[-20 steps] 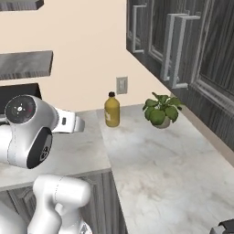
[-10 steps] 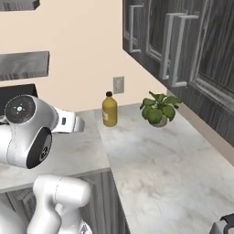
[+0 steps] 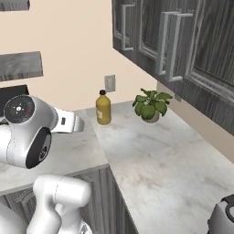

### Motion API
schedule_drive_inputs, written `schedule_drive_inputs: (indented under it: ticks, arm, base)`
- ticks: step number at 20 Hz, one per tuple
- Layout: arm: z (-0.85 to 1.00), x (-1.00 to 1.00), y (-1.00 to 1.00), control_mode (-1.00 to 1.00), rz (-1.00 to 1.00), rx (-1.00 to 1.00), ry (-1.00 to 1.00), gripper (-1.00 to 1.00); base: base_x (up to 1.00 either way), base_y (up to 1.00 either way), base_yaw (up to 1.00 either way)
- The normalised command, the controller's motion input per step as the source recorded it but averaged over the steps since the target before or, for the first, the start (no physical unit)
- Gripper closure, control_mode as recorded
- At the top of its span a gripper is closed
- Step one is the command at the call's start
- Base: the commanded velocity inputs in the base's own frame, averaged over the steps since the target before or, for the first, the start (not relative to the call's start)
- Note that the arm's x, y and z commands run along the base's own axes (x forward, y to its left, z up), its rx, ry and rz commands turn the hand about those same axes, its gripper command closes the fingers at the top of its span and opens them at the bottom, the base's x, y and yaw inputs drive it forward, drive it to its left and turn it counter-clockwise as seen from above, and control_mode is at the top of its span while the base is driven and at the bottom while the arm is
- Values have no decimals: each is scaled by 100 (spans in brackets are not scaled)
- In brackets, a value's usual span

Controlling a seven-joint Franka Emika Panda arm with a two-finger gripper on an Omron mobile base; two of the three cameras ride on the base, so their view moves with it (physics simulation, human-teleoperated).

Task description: Place the drinks on the dining counter in a tight cluster.

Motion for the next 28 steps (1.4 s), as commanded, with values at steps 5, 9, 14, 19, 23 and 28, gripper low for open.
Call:
schedule_drive_inputs:
  ticks: [5, 9, 14, 19, 23, 28]
  arm:
    - [0, 0, 0, 100, 0, 0, 0, -100]
    - [0, 0, 0, 100, 0, 0, 0, -100]
    - [7, 22, 10, -100, 0, -5, 6, -100]
    - [27, 77, 21, -100, 5, -20, 25, -100]
    - [9, 95, 1, -100, 10, -16, 18, -100]
    - [-36, 100, 0, -100, 13, -5, 0, -100]
  base:
    - [3, 1, 0]
    - [0, 0, 0]
    - [6, 2, 0]
    - [0, 0, 0]
    - [0, 0, 0]
    - [0, 0, 0]
